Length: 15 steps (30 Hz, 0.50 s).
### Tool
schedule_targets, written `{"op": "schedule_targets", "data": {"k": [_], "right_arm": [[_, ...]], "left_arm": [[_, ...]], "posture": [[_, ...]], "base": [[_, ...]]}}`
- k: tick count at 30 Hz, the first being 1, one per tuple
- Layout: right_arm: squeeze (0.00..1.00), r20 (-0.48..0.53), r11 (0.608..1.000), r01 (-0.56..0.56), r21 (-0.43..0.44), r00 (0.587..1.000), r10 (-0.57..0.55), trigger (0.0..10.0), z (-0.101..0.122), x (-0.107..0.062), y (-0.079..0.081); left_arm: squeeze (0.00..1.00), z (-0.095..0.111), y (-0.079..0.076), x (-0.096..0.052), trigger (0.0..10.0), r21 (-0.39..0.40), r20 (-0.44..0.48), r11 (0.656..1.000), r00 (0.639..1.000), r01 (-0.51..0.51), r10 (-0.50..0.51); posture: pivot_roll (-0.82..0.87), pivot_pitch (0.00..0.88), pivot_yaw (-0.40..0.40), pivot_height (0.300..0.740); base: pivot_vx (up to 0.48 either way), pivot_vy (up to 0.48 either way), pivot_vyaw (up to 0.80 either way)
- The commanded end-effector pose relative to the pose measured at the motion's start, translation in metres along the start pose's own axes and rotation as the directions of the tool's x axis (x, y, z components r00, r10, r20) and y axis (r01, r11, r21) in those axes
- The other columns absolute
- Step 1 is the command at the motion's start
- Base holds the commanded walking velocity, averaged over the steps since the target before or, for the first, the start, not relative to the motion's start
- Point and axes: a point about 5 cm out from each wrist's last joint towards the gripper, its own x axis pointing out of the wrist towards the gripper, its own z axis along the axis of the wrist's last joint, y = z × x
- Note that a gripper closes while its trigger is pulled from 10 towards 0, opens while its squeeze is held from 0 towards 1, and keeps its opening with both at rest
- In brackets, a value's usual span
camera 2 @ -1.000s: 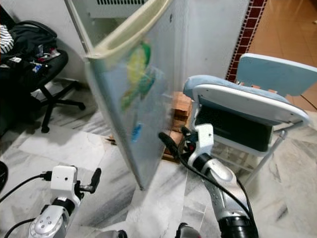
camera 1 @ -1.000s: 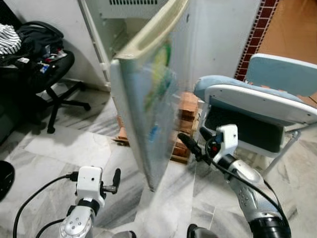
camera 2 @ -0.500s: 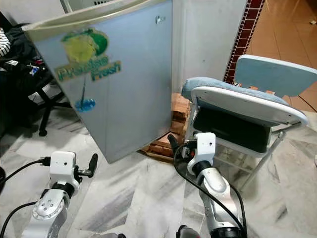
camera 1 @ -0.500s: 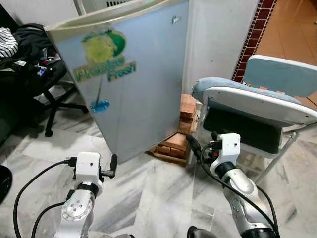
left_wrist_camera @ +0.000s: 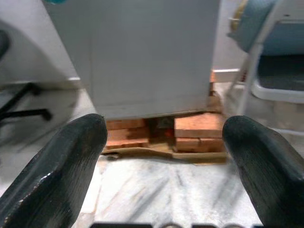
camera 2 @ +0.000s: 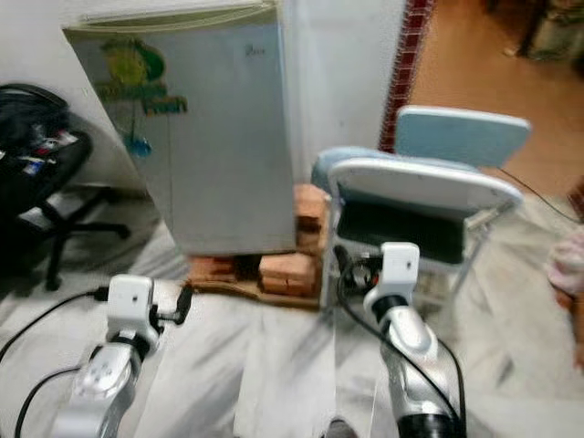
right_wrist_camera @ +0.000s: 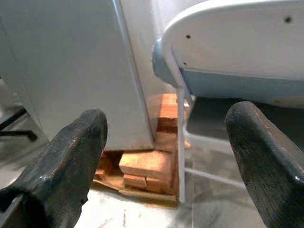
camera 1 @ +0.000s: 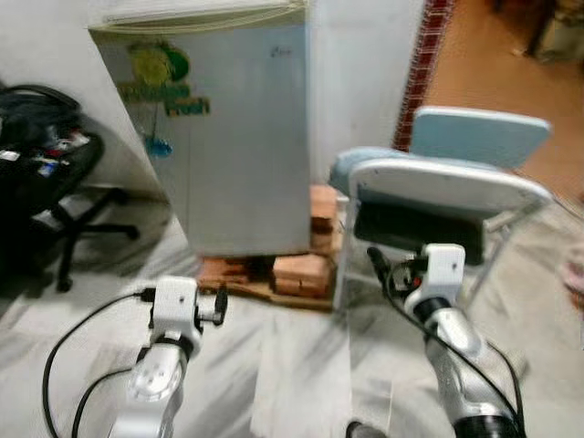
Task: Restocking fridge
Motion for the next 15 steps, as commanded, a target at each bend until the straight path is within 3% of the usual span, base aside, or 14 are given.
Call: {"op": "schedule_targets", "data": {"k": [1, 15], "right_arm": [[0.00, -0.014, 1.000, -0.001, 0.012, 1.000, 0.001, 10.0, -0.0040, 0.0006, 0.0028], [0.00, -0.016, 1.000, 0.005, 0.007, 1.000, -0.005, 10.0, -0.0041, 0.0015, 0.0001]], "left_arm": [[0.00, -0.0022, 0.0059, -0.0020, 10.0, 0.014, -0.014, 1.000, 1.000, -0.015, 0.015], [0.00, 0.0014, 0.0062, -0.0023, 10.0, 0.013, -0.004, 1.000, 1.000, -0.018, 0.018]], "posture": [[-0.01, 0.092, 0.098, 0.740], [-0.02, 0.103, 0.095, 0.740]], "base": [[-0.292, 0.330, -0.80], [-0.279, 0.323, -0.80]]}}
